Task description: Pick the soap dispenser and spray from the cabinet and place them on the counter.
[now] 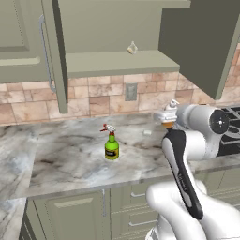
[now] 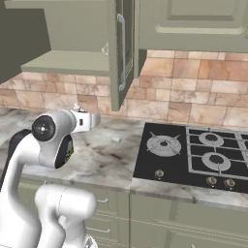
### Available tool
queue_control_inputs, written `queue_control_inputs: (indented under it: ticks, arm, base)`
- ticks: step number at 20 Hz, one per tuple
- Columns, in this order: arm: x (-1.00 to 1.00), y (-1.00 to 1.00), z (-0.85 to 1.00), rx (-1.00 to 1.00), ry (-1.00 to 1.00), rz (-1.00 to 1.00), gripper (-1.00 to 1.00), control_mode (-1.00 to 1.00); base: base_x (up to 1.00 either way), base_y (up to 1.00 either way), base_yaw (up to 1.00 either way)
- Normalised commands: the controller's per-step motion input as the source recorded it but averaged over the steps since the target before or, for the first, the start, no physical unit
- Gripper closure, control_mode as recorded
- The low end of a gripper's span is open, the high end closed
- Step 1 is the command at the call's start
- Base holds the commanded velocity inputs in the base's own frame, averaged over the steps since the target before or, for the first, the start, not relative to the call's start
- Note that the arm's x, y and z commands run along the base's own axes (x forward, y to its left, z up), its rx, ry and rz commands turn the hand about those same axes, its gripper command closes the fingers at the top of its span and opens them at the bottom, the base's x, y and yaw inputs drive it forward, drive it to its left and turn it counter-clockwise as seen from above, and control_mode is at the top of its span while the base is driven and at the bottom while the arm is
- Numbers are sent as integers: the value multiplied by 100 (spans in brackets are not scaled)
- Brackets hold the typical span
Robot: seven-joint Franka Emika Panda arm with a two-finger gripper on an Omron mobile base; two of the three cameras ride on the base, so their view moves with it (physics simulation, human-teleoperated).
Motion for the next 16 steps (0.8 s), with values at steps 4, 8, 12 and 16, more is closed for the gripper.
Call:
queue_control_inputs:
  ticks: [4,8,12,16]
  arm:
    - [17,11,-44,0,6,3,100,-100]
    - [29,13,-42,0,3,4,100,-100]
    - [29,15,-44,0,0,4,100,-100]
    - [30,17,-47,0,0,4,100,-100]
  base:
    - [0,0,0]
    - [0,0,0]
    - [0,0,0]
    - [0,0,0]
